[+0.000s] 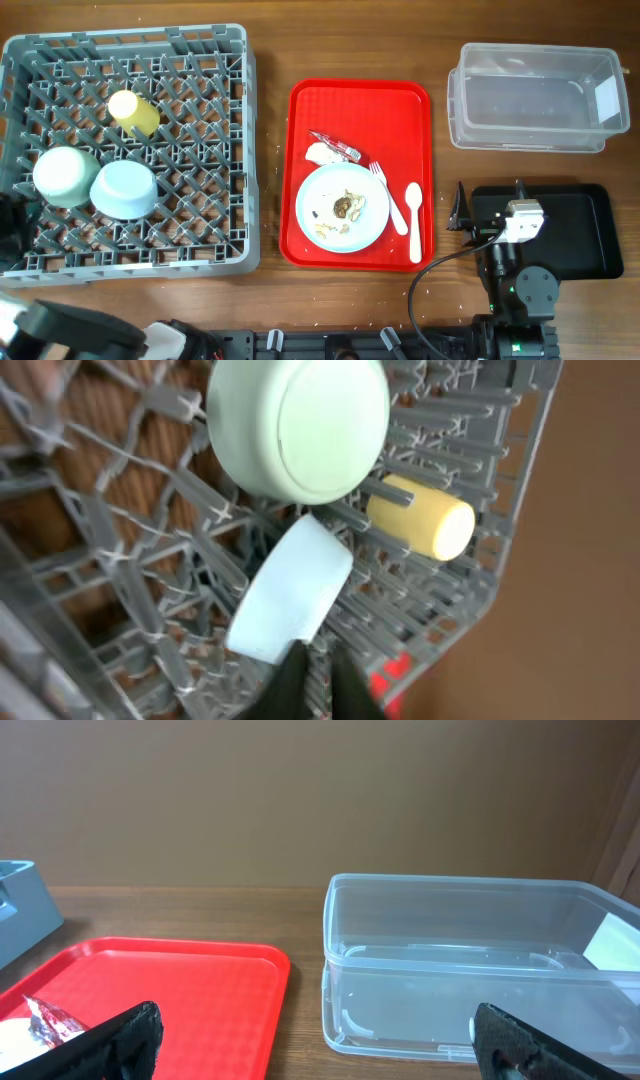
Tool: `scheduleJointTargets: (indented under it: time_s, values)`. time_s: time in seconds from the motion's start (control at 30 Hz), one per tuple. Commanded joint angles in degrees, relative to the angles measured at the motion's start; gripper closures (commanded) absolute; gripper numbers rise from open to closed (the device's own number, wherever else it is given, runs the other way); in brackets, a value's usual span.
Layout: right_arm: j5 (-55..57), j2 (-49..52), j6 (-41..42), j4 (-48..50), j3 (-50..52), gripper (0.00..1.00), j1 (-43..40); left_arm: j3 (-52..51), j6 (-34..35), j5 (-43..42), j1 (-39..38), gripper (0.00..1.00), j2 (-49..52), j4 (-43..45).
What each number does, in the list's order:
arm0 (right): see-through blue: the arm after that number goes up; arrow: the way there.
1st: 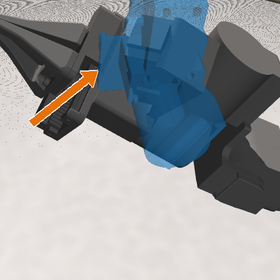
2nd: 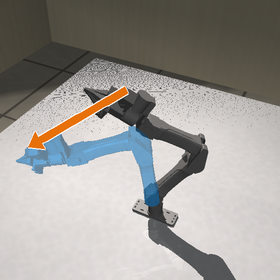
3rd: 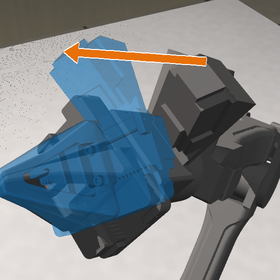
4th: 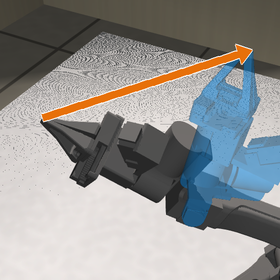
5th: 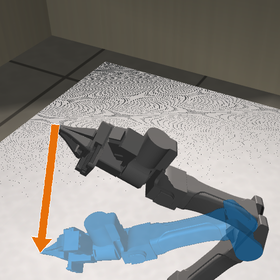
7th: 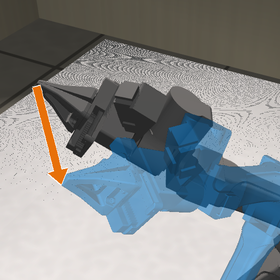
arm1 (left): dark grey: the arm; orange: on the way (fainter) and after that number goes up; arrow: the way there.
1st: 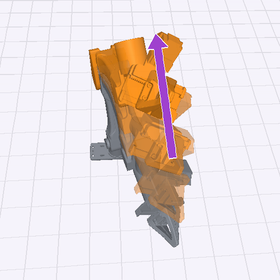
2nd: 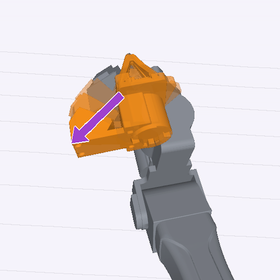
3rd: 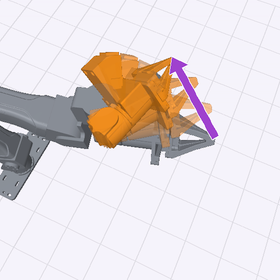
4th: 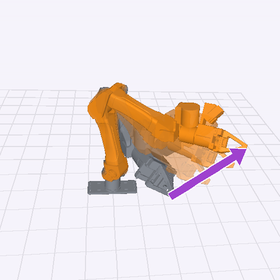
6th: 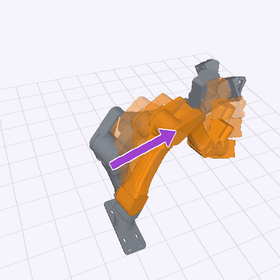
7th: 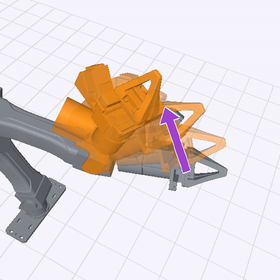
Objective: Sort waste into correct bins and load items into the dishwasher rack
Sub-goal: 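Carry white bowl into the dish rack and release it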
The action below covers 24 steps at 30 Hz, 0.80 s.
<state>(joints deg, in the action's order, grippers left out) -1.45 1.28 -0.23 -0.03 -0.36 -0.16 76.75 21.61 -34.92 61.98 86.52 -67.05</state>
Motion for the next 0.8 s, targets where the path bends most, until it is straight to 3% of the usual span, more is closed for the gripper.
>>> scheduleJointTargets:
  time_s: [0.0,0.13,0.27,0.57,0.7,0.77]
  values:
    - [-0.8,-0.3,0.6,0.2,0.0,0.0,0.0,1.2,-0.2,7.2,-9.7,0.96,-3.4,-0.3]
    - [-0.8,-0.3,0.6,0.2,0.1,0.0,0.0,1.0,4.6,23.5,-30.6,0.96,-0.8,3.7]
    - [-0.8,-0.3,0.6,0.2,0.0,0.0,0.0,1.0,11.6,38.9,-40.1,0.96,2.8,4.4]
    - [-0.8,-0.3,0.6,0.2,0.0,0.0,0.0,1.0,12.4,44.2,-40.0,0.96,12.9,3.4]
    - [-0.8,-0.3,0.6,0.2,0.0,0.0,0.0,1.2,21.6,54.0,-35.0,0.96,11.4,-3.2]
    - [-0.8,-0.3,0.6,0.2,0.0,0.0,0.0,1.2,22.8,54.4,-31.6,0.96,9.1,-4.9]
